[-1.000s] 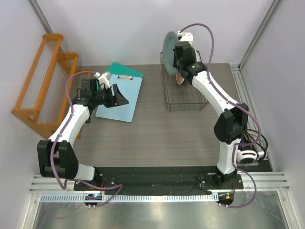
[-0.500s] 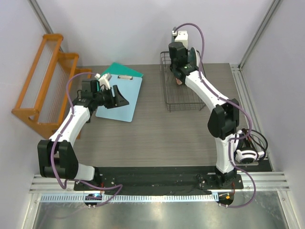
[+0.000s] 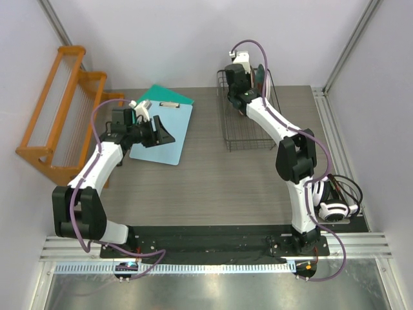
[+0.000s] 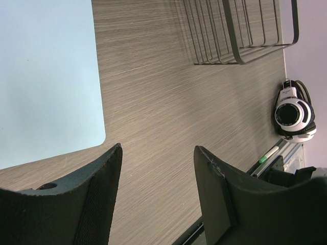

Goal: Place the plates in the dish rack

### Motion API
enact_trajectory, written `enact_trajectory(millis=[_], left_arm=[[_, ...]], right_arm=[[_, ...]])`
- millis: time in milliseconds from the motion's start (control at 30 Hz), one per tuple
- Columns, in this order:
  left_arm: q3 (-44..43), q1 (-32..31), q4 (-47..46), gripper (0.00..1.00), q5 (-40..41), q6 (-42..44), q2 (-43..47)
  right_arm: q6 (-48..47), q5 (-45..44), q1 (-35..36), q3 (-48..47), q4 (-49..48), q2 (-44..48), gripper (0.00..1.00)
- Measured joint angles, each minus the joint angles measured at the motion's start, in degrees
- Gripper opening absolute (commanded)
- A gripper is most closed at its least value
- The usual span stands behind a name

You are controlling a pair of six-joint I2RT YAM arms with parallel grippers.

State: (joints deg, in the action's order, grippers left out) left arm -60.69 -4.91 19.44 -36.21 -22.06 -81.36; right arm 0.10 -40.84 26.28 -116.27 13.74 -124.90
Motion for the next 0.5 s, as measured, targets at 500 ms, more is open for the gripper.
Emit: enact_trajectory(millis=[500], left_arm=[[-0.2, 0.0, -0.2, 0.59, 0.1, 0.0, -2.4]], right_arm=[[3.7, 4.2, -0.6, 1.8, 3.1, -1.2, 0.01]])
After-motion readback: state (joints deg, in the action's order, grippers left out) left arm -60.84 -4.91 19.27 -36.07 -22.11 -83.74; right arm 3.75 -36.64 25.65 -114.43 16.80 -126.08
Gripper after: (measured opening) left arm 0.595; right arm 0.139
